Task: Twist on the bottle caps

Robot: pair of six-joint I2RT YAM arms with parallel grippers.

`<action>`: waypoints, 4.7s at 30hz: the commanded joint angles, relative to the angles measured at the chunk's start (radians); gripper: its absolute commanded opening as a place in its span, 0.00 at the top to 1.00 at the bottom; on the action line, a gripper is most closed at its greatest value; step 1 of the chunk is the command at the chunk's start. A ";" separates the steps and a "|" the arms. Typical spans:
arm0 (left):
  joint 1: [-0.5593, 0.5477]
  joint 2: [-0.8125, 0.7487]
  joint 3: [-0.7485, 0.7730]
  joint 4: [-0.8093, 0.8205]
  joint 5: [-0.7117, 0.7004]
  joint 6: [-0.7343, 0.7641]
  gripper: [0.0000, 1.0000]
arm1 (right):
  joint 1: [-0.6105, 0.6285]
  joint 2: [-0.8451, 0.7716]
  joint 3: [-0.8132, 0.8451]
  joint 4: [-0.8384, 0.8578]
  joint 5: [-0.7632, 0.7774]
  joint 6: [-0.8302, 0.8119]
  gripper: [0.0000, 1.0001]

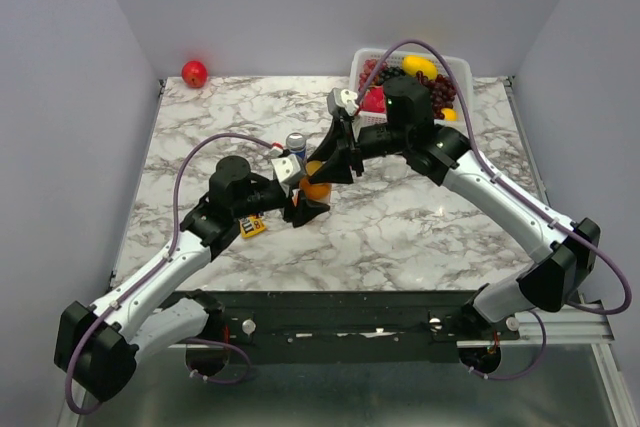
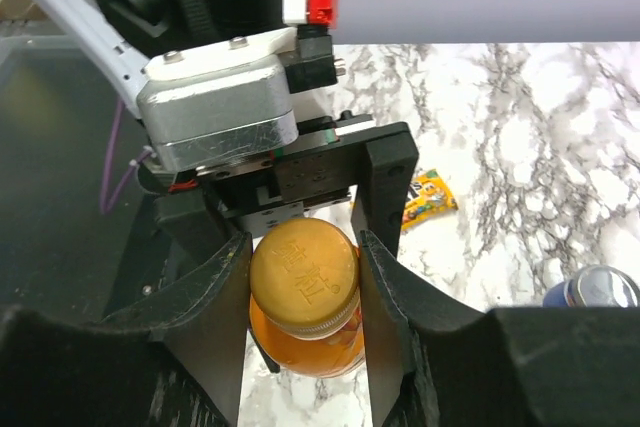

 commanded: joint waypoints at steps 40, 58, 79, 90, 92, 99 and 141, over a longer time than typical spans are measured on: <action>0.215 0.005 0.043 -0.231 -0.397 0.118 0.01 | -0.368 0.090 -0.553 0.498 -0.026 -0.251 0.75; 0.240 0.048 0.056 -0.225 -0.334 0.139 0.01 | -0.373 0.082 -0.597 0.506 0.018 -0.181 0.00; 0.301 -0.103 -0.048 -0.277 -0.341 0.127 0.01 | -0.060 0.310 -0.185 0.134 0.130 -0.337 0.00; 0.349 -0.149 -0.051 -0.359 -0.321 0.148 0.01 | -0.036 0.470 -0.073 0.140 0.106 -0.339 0.01; 0.350 -0.144 -0.053 -0.369 -0.311 0.160 0.01 | -0.031 0.484 -0.057 0.141 0.065 -0.342 0.08; 0.350 -0.126 -0.060 -0.383 -0.265 0.200 0.01 | -0.016 0.522 -0.036 0.094 -0.012 -0.339 0.42; 0.212 0.075 -0.120 0.002 0.231 0.079 0.44 | 0.032 0.222 -0.039 0.137 0.006 0.089 0.33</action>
